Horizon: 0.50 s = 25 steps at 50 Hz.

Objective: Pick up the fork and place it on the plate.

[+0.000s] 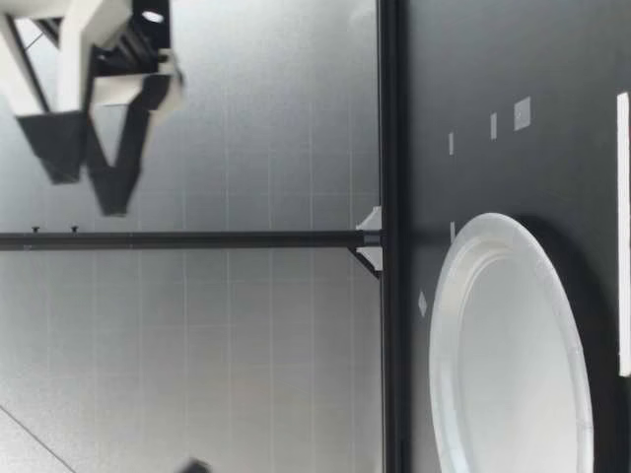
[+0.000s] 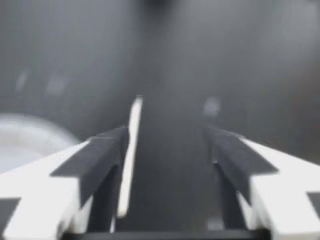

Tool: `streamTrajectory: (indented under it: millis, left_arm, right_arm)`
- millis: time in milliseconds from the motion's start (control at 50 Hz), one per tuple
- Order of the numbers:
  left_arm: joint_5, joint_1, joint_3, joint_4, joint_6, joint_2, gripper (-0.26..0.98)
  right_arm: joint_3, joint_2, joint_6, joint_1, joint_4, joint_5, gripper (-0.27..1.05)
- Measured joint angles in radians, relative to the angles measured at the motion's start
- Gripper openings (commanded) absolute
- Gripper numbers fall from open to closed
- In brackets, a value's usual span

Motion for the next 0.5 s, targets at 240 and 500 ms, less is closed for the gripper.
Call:
streamTrajectory:
  millis: [240,500]
  left_arm:
    - [-0.288,0.060,0.069,0.014,0.043,0.037,0.57]
    - [-0.353,0.061,0.072,0.009,0.141,0.043,0.57]
  right_arm:
    - [0.000,0.006,-0.071,0.002,0.020,0.009,0.78]
    - [-0.023,0.057,-0.071,0.014,0.026,0.009,0.78]
